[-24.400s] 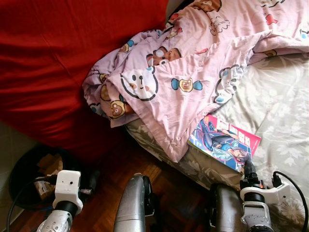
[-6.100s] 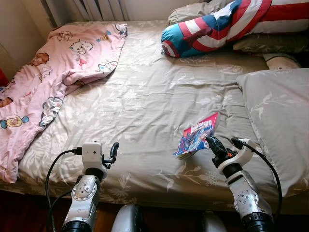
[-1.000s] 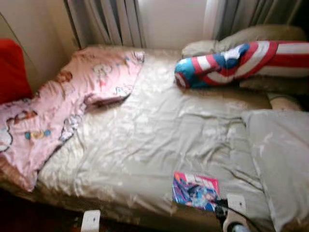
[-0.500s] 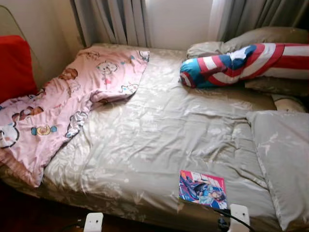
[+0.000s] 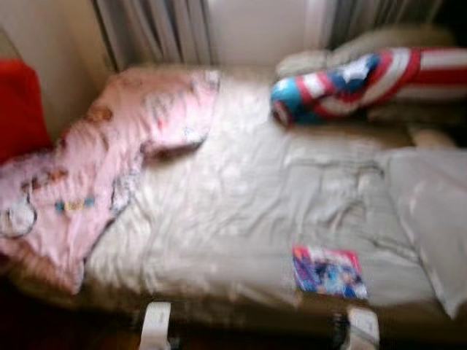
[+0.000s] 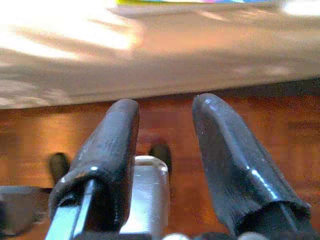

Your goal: Clean up the room

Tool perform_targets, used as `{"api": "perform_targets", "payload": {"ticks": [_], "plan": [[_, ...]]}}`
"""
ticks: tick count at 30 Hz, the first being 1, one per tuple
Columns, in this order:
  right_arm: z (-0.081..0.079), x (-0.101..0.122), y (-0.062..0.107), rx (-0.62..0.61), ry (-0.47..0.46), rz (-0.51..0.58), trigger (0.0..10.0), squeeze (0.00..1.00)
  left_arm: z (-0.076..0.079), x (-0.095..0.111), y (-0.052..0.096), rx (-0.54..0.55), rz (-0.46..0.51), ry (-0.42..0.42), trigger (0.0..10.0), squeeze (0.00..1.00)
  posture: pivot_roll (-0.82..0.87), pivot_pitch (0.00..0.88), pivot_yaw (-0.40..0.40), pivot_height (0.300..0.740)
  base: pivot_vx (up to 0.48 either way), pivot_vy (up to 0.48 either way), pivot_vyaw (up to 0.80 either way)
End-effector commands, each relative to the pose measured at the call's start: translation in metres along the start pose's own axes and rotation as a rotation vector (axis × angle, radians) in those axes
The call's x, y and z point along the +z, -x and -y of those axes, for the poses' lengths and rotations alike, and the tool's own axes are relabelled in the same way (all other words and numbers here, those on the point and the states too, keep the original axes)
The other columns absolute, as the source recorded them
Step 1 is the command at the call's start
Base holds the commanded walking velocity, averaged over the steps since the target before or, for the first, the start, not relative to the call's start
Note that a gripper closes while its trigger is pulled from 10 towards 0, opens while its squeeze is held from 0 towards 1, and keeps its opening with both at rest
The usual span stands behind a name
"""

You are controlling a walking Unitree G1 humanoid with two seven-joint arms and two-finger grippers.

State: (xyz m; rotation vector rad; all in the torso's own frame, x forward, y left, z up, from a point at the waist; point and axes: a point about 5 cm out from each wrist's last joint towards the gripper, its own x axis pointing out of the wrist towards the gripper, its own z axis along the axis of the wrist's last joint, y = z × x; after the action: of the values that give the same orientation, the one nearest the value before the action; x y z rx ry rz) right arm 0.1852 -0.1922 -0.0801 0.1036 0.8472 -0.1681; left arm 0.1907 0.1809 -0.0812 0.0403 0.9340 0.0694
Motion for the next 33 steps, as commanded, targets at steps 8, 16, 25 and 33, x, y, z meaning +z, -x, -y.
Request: {"api": "perform_targets", "payload": {"ticks": [8, 16, 25, 33], "plan": [[0.01, -0.0067, 0.0022, -0.025, 0.008, -0.028, 10.0, 0.0, 0.0098, -0.0055, 0.0007, -0.01, -0.023, -0.013, 10.0, 0.0, -0.14, 0.119, 0.044, 0.74, 0.0, 0.48, 0.0], [0.0108, -0.0065, 0.002, -0.021, 0.016, -0.035, 10.0, 0.0, 0.009, -0.0067, 0.0009, -0.005, -0.024, -0.002, 10.0, 0.0, -0.13, 0.126, 0.035, 0.74, 0.0, 0.48, 0.0], [0.0095, -0.0073, 0.002, -0.018, 0.013, -0.038, 10.0, 0.0, 0.0067, -0.0076, 0.0011, 0.002, -0.026, -0.003, 10.0, 0.0, -0.13, 0.12, 0.037, 0.74, 0.0, 0.48, 0.0], [0.0084, -0.0084, 0.0022, -0.015, 0.011, -0.043, 10.0, 0.0, 0.0061, -0.0073, 0.0011, 0.005, -0.024, -0.005, 10.0, 0.0, -0.12, 0.108, 0.04, 0.74, 0.0, 0.48, 0.0]]}}
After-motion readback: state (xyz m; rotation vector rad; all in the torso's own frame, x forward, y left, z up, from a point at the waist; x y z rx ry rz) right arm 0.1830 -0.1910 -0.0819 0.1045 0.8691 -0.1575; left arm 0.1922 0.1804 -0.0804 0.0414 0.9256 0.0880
